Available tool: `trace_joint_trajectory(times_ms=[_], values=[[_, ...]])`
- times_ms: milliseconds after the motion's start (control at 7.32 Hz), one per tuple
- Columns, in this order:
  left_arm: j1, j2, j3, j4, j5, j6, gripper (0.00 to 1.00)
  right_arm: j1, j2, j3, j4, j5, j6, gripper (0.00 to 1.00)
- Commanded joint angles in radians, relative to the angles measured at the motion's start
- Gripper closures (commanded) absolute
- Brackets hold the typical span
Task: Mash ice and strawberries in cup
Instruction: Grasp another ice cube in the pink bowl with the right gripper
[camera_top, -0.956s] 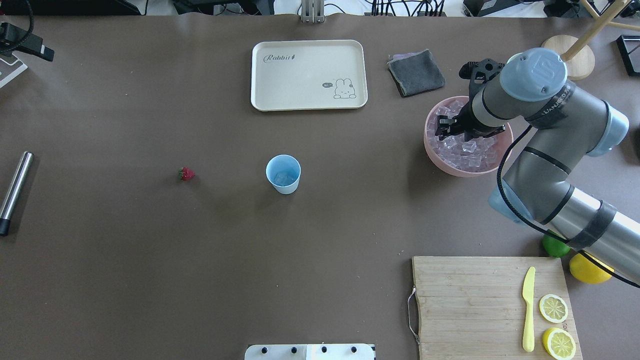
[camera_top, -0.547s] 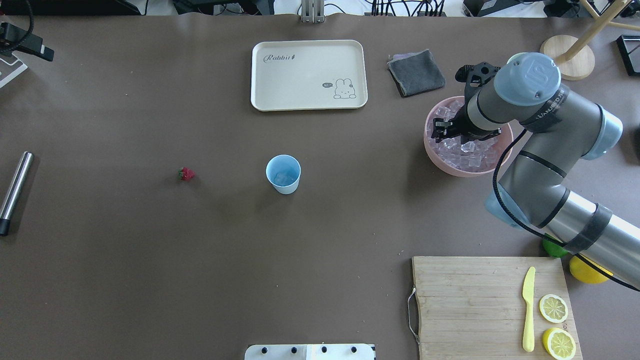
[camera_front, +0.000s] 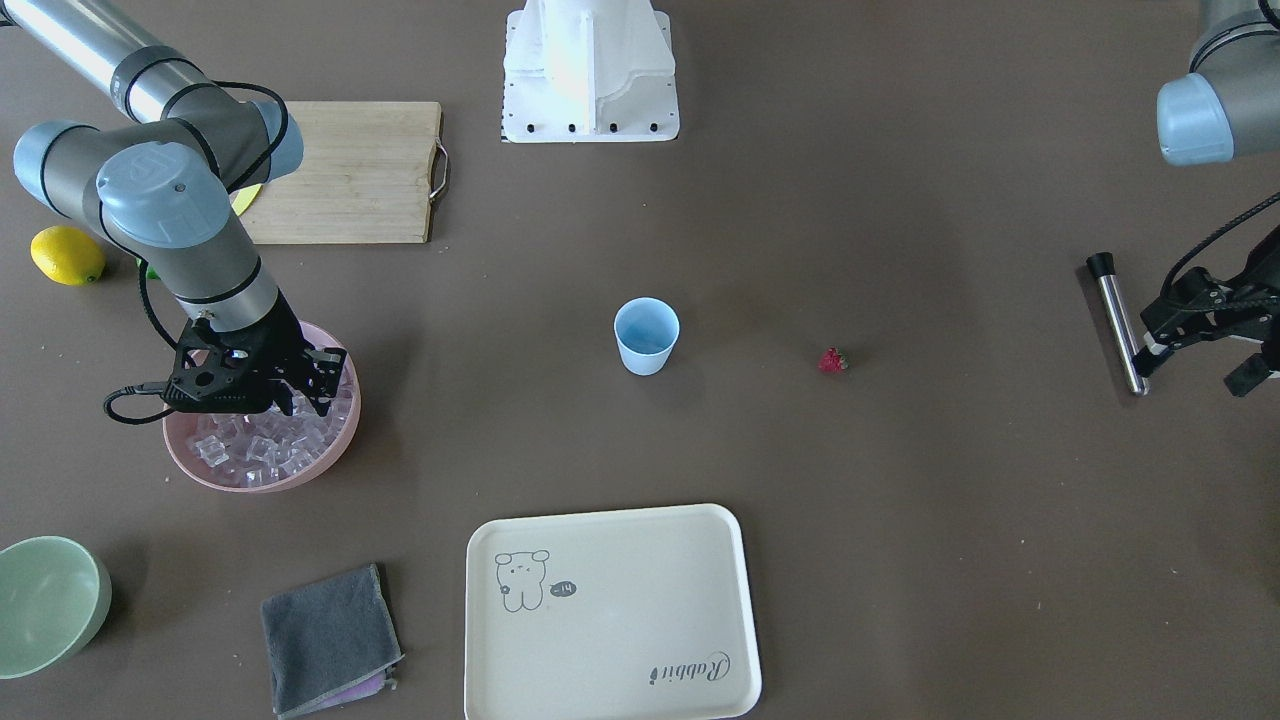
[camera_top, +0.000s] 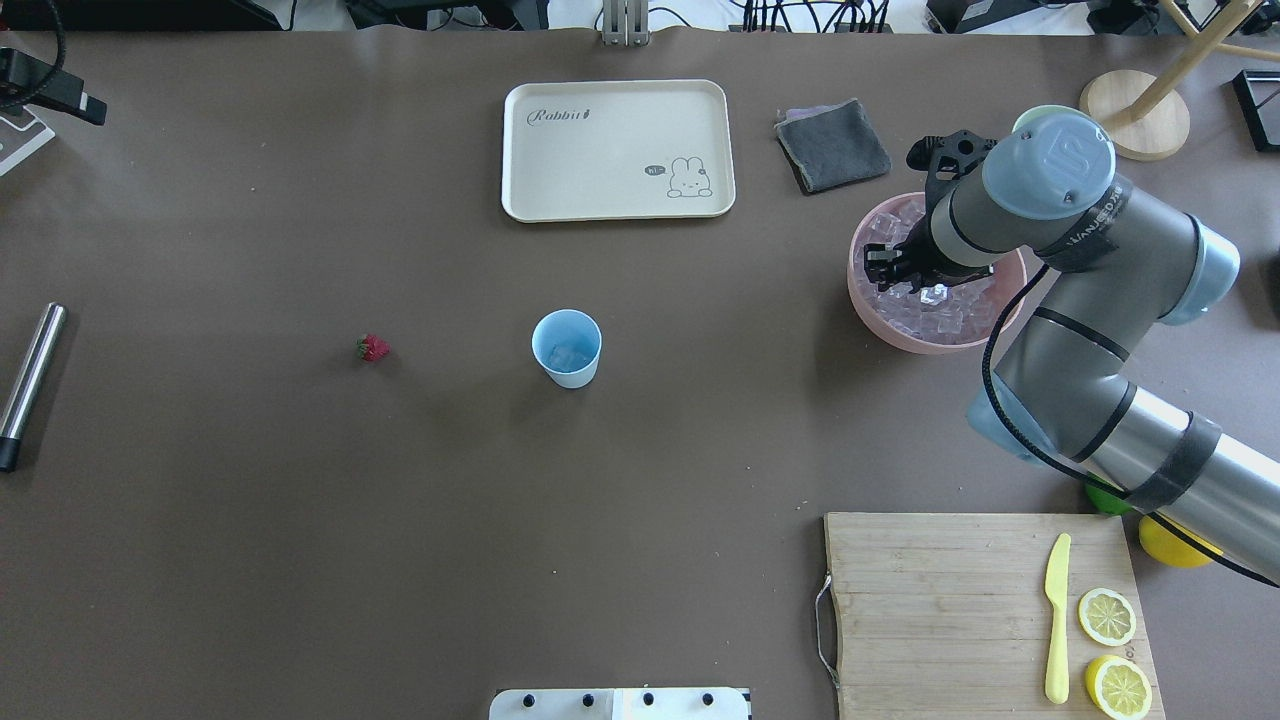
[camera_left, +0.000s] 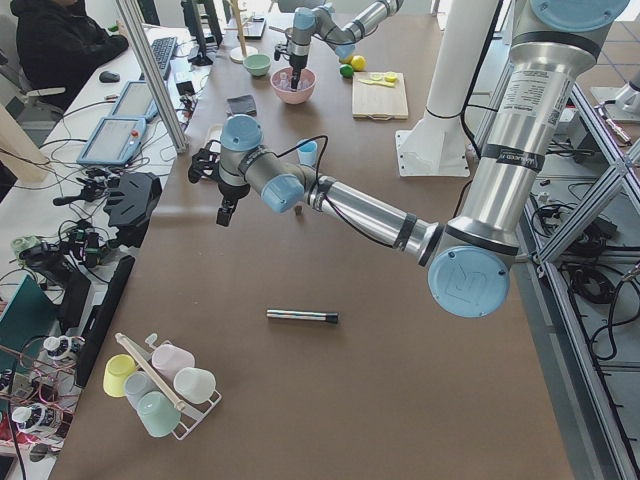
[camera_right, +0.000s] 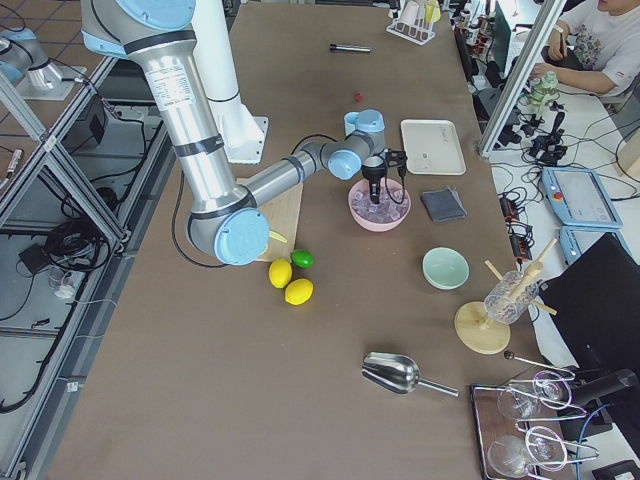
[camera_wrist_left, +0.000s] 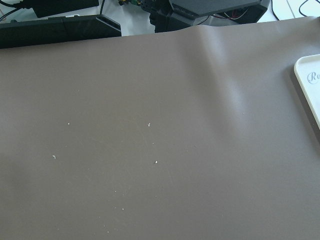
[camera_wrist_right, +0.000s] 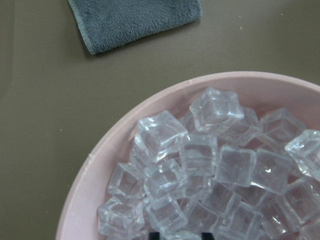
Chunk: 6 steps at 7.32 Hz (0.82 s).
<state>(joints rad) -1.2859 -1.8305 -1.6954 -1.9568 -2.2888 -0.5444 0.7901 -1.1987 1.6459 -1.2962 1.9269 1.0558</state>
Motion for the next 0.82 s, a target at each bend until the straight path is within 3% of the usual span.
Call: trace_joint_trajectory(times_ms=[0,273,410,683], values=[[0.0,0.002,0.002,-0.007,0.0,0.0,0.02,0.0,-0.002,0.008,0.0,0.0,0.003,0.9],[0.0,0.002,0.002,-0.007,0.0,-0.002,0.02,0.035,-0.002,0.066,-0.017,0.036,0.0,0.99],[0.0,0.002,0.002,-0.007,0.0,-0.002,0.02,0.07,0.025,0.099,-0.087,0.103,0.003,1.0],[0.0,0.01,-0.012,-0.007,-0.001,-0.011,0.02,0.031,0.26,0.114,-0.373,0.095,0.123,1.0]])
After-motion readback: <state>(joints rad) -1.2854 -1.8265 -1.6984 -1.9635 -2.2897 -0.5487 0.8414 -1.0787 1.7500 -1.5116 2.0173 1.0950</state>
